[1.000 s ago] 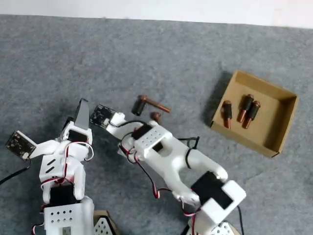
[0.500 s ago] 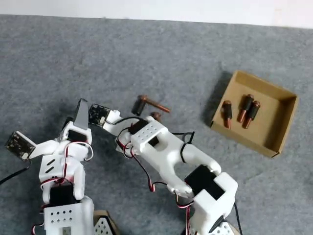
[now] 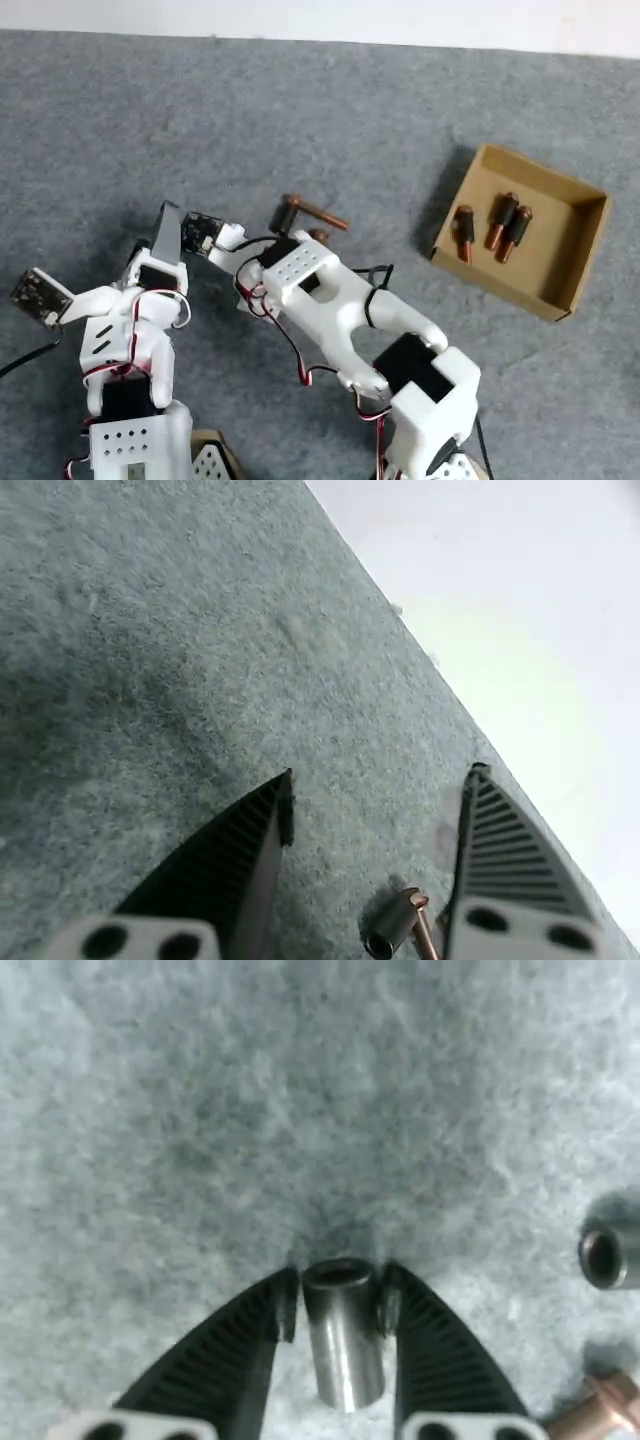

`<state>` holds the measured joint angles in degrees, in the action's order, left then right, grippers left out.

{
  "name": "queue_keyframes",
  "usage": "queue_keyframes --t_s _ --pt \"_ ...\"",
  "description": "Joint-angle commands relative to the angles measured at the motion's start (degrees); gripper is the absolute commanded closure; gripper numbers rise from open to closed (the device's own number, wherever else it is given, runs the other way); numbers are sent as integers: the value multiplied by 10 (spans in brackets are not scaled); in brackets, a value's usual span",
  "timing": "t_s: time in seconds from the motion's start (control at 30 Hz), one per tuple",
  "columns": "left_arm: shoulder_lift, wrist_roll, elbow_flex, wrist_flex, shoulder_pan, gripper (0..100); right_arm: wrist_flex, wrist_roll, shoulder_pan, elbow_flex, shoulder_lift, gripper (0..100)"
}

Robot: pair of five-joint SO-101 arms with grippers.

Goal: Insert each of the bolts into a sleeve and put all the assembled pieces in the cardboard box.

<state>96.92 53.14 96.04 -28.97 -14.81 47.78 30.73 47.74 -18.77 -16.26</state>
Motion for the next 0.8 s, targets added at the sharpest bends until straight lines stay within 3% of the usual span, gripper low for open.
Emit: queue_keyframes --t_s 0.0,0.77 --pt "7 3 -14 16 -5 745 26 -6 -10 0 4 874" --pt "7 2 -14 17 -5 745 73 -29 -11 -2 0 875"
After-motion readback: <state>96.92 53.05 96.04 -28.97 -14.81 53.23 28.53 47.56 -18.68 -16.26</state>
